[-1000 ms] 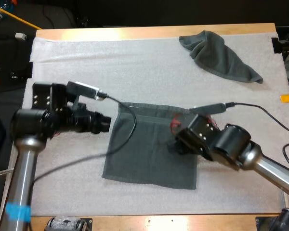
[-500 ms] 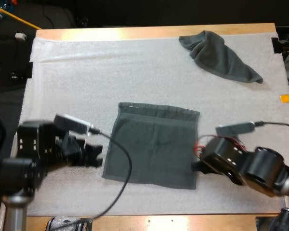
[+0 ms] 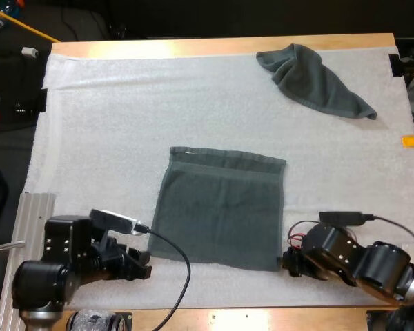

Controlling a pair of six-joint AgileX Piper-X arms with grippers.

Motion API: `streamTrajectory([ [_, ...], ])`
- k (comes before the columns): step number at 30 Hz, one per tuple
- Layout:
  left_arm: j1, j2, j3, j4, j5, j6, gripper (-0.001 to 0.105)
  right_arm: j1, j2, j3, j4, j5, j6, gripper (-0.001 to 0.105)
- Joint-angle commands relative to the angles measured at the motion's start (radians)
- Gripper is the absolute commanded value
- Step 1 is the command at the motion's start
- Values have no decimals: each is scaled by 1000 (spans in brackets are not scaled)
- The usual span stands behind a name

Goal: Pick towel from pile, fold and stack

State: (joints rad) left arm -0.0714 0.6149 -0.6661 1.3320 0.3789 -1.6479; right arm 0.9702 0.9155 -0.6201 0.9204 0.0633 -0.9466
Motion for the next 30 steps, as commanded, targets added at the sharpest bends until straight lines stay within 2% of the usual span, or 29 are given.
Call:
streamTrajectory([
  [1,0,-4,17,3,-9,-12,52,2,0,22,-53,-27,27,64],
  [7,0,-4,70,3,-9,-12,52,2,42,103,-206,-73,104,64],
  [13,0,-4,74,3,-9,-12,52,2,150,138,-333,-130,120,60],
  [20,0,-4,74,3,-9,-12,52,2,282,138,-422,-135,163,60],
  [23,0,-4,74,3,-9,-12,52,2,328,138,-456,-135,187,55],
  [27,0,-4,74,3,-9,-12,52,2,371,138,-474,-135,225,43],
  [30,0,-4,74,3,-9,-12,52,2,378,138,-474,-129,226,41],
])
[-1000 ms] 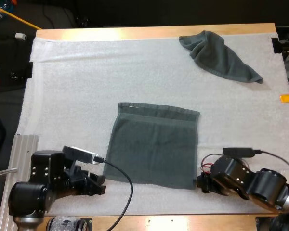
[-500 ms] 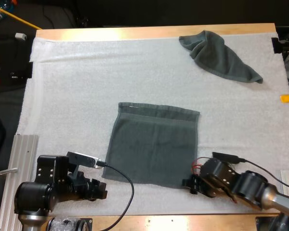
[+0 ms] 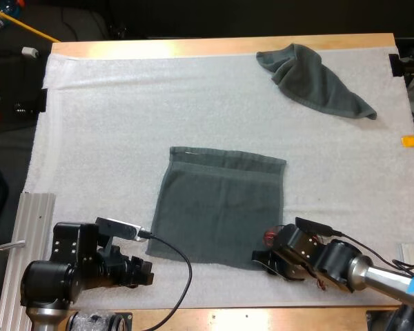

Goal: Pick towel from pile, fold and stack

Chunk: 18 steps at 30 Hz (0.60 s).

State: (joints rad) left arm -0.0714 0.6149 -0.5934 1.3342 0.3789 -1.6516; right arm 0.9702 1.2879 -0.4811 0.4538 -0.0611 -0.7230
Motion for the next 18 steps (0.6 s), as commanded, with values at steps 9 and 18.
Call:
streamTrajectory([
  [9,0,-4,1,0,-9,-8,52,2,5,-1,-8,13,2,16],
  [18,0,-4,12,-41,-7,-8,52,2,-1,-1,-7,-11,-10,5],
])
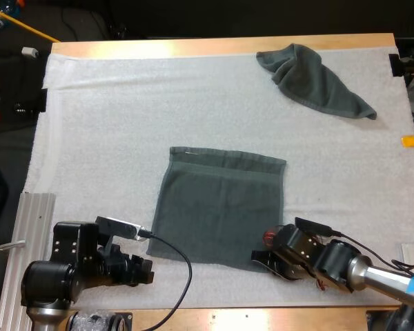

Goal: Pick towel from pile, fold and stack

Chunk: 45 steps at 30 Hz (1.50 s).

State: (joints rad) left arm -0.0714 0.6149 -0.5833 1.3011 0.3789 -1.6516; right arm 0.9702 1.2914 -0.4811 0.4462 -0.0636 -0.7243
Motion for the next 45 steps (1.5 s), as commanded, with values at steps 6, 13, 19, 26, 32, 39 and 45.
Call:
streamTrajectory([
  [6,-3,41,17,-37,-1,-8,52,2,-4,-1,4,-9,-13,0],
  [13,-3,186,17,-57,-1,-11,52,2,-4,-1,4,-9,-15,0],
  [19,-3,327,15,-133,-1,-11,52,2,-4,-1,4,-26,-15,0],
  [26,-3,439,15,-254,-1,-11,52,2,-4,-1,4,-39,-15,0],
  [32,-3,542,15,-312,32,-11,52,2,-4,-1,4,-45,-15,0],
  [39,-3,669,15,-358,61,-19,52,2,-4,-1,4,-46,-15,0],
  [45,-3,734,15,-383,64,-26,52,2,-4,-1,4,-49,-15,0],
])
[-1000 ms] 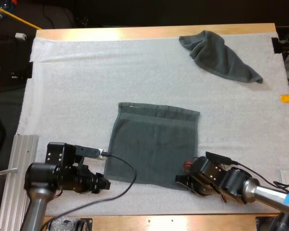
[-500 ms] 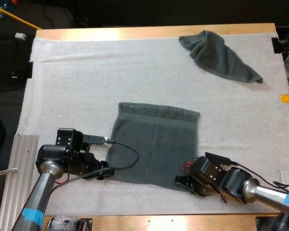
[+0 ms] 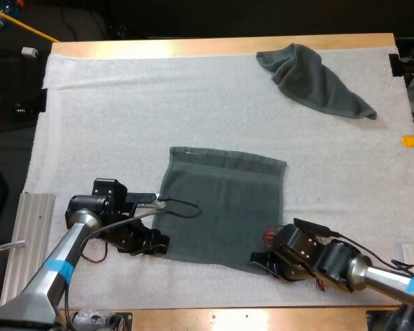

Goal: Pick towel from pile, fold and stack

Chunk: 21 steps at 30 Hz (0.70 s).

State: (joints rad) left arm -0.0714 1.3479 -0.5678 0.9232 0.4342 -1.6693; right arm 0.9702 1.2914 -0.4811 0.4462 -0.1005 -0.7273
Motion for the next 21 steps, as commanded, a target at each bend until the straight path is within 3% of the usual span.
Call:
streamTrajectory([
  [1,-3,10,0,-4,19,-9,52,2,-4,-1,4,-13,-11,0],
  [5,-3,25,0,-6,77,-9,52,2,-4,-1,4,-13,-11,0],
  [8,-3,25,0,-6,104,-9,46,2,-4,-1,4,-16,-11,0],
  [16,-3,25,0,12,104,-9,4,2,-4,-1,4,-16,-11,0],
  [21,-3,-2,-12,55,102,1,0,2,-21,-3,5,-16,-11,0],
])
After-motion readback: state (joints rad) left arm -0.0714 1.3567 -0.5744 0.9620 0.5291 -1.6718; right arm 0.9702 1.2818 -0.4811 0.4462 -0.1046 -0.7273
